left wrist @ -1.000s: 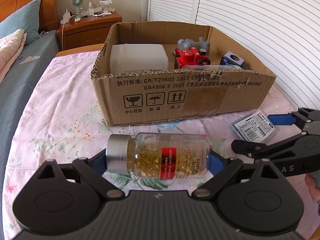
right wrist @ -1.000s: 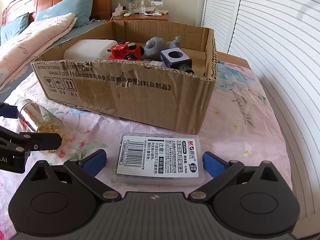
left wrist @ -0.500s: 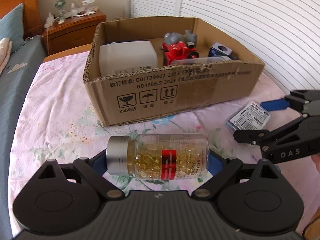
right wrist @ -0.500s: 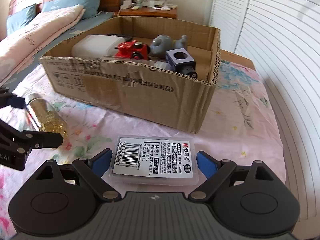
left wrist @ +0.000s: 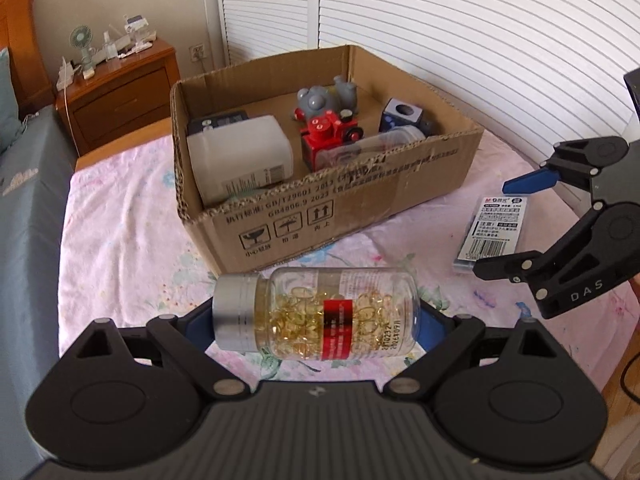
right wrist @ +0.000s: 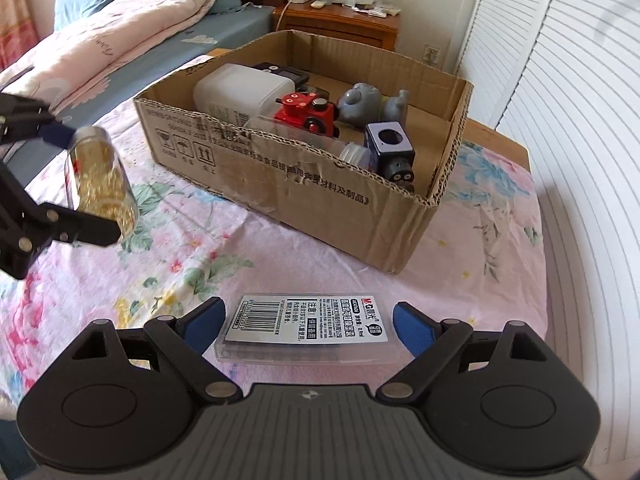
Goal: Organize rigid objects
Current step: 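Carry the card case into the box and release it while the left lifts the capsule jar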
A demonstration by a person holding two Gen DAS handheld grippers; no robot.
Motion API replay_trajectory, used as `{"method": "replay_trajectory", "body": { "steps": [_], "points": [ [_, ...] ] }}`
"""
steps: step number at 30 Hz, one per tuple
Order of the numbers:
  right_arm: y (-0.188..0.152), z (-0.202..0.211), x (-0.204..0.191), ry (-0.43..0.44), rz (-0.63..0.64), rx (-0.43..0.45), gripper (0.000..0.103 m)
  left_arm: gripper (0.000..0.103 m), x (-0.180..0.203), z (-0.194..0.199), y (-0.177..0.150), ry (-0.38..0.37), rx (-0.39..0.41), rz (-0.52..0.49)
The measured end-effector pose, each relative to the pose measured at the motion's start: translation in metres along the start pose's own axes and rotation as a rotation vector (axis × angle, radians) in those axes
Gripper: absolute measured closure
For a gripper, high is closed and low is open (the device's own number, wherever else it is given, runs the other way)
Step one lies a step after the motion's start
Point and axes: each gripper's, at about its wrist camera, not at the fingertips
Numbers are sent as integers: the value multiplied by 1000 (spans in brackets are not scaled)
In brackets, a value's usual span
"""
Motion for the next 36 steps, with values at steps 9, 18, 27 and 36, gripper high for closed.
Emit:
{"method": "replay_trajectory", "body": {
  "steps": [9,18,27,36],
  "points": [
    [21,31,18,42,-20,39,10,9,1,20,14,-56,14,-6],
    [89,34,40,15,-43,144,10,9,-8,33,39,-44,57,-18],
    [137,-27,51,-1,-142,85,10,9,-34,24,72,24,74,14],
    [128,-38,72,37,-297,55,0,9,-54,6,108,45,74,50]
  ]
}}
Point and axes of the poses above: each gripper's, at about its wrist camera, not at the fingertips, and z roughly against the way its jaws point, x to its right, y to its top, and after that the axes turned 12 degrees about -y, right-handed
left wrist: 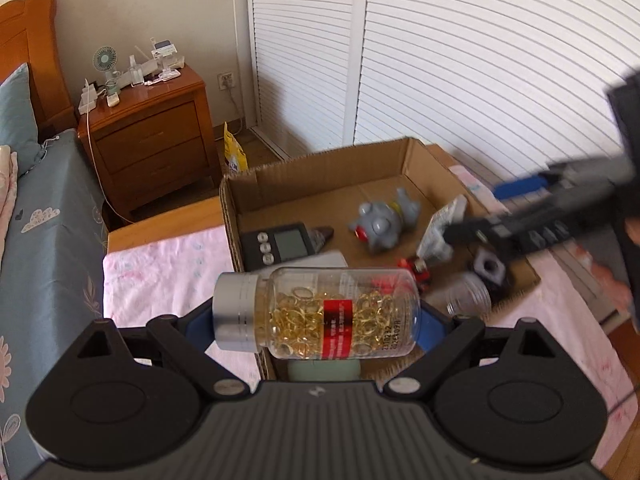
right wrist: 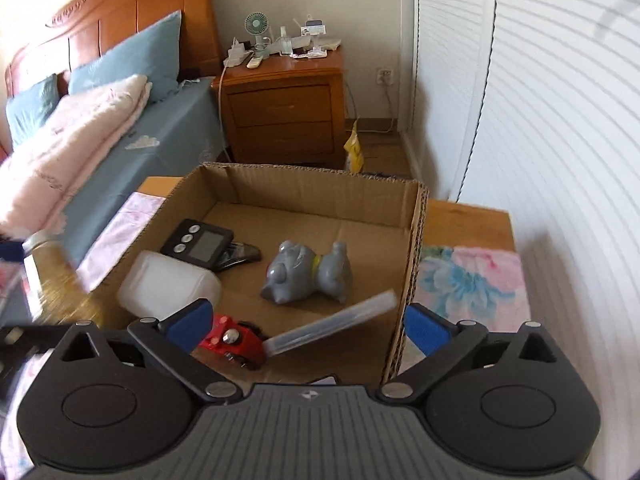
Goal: Organize rigid objects
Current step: 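Carry the card case into the box and release it while the left lifts the capsule jar, then lower the capsule jar into the box and open the left tool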
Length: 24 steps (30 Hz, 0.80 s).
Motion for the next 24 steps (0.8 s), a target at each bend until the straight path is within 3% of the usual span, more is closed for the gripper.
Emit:
{"method": "replay_trajectory", "body": {
  "steps": [11,17,24],
  "points": [
    [-33,41,12,-7,-51,6,0,9,-1,-71,60,22,-52,22],
    [-47,63,13,-28,-30,39,0,8,-8,-113,82,75,-81,48],
    [-49,75,14,-13,-51,64,0,7,-7,-108,86,111,-39,63]
  ]
}}
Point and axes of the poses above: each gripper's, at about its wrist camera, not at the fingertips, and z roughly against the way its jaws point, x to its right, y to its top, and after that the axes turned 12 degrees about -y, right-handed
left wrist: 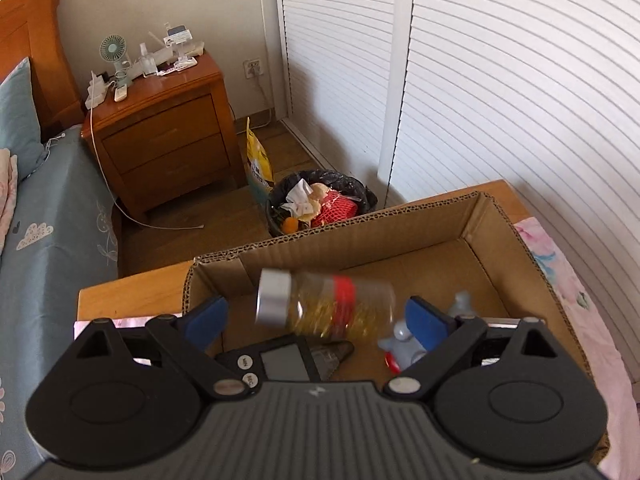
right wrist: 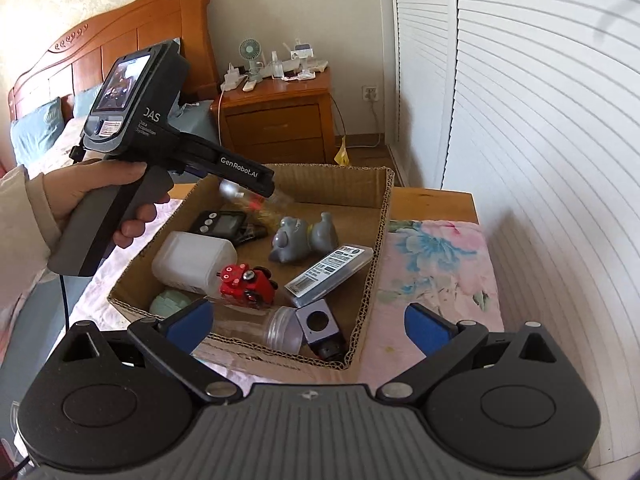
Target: Organize rigid objects
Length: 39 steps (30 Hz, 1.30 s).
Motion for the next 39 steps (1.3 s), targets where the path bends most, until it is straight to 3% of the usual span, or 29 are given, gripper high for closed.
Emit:
{"method": "replay_trajectory", "body": {
  "steps": [6,11,17,21,28,39],
  "points": [
    [-4,-1,-13,-19,-4,-14,0,7,5,40,-19,33,97,-50],
    [-12,1,-25,-84,-16,-40,0,4,17,87,-60,47,131,-77],
    [-32,3,-36,-208,-62,-82,0,4,26,133,-119,58,130,8],
    [-47,14,-42,-211,-86,-84,0,4,39,149,-148,105,138,49],
    [-59,33,-51,-251,-90,-60,0,3,54,160,-171,122,134,40],
    [-65,38,-49,-260,-112,-53,0,3,58,164,-177,175,137,68]
  ]
}}
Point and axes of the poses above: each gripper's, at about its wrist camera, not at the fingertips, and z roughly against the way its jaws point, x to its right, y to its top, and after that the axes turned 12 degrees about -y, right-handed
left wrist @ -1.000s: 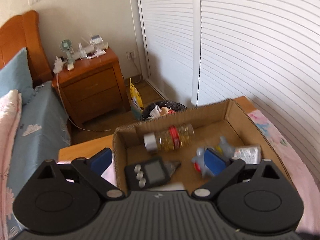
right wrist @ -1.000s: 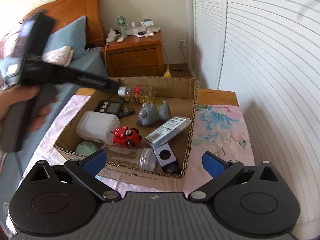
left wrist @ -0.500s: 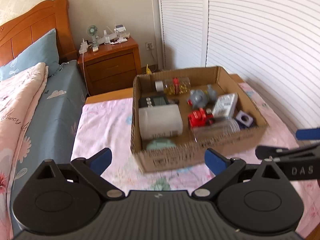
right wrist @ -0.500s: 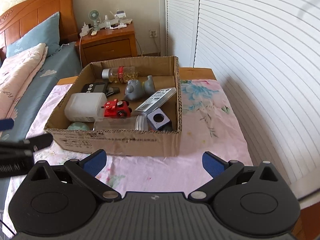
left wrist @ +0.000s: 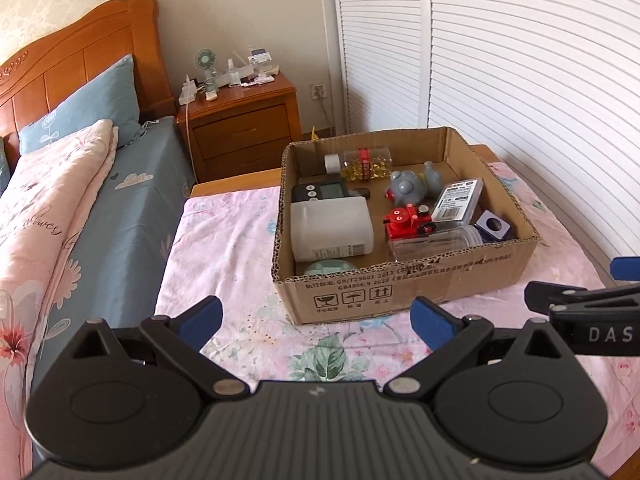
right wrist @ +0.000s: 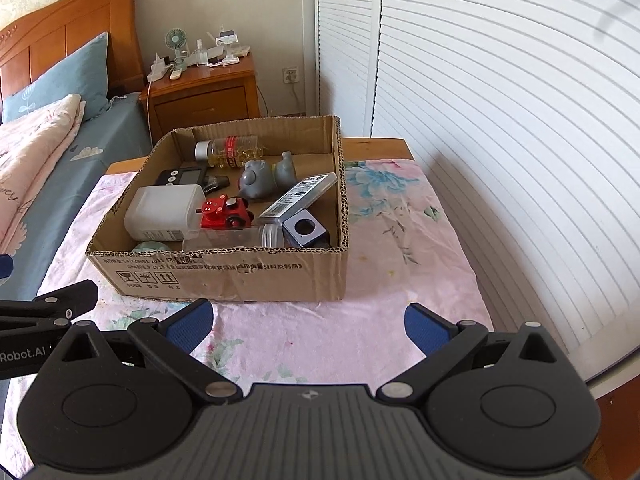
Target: Organize rigid objects
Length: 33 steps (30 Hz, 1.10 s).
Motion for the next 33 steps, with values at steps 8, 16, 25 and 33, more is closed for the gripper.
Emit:
{"method": "replay_trajectory", "body": {
  "steps": [8,16,25,33],
  "points": [
    [-1,4,1,3,-5,9,0,3,2,0,0,-8,-6,3],
    [-1,6,2,7,-8,14,0,3,3,1,1,-12,-3,2],
    [-2,9,2,12,-9,21,0,3,3,3,1,-14,-3,5],
    [-3,11,1,12,-9,24,0,3,2,2,0,-14,-10,15]
  ]
}}
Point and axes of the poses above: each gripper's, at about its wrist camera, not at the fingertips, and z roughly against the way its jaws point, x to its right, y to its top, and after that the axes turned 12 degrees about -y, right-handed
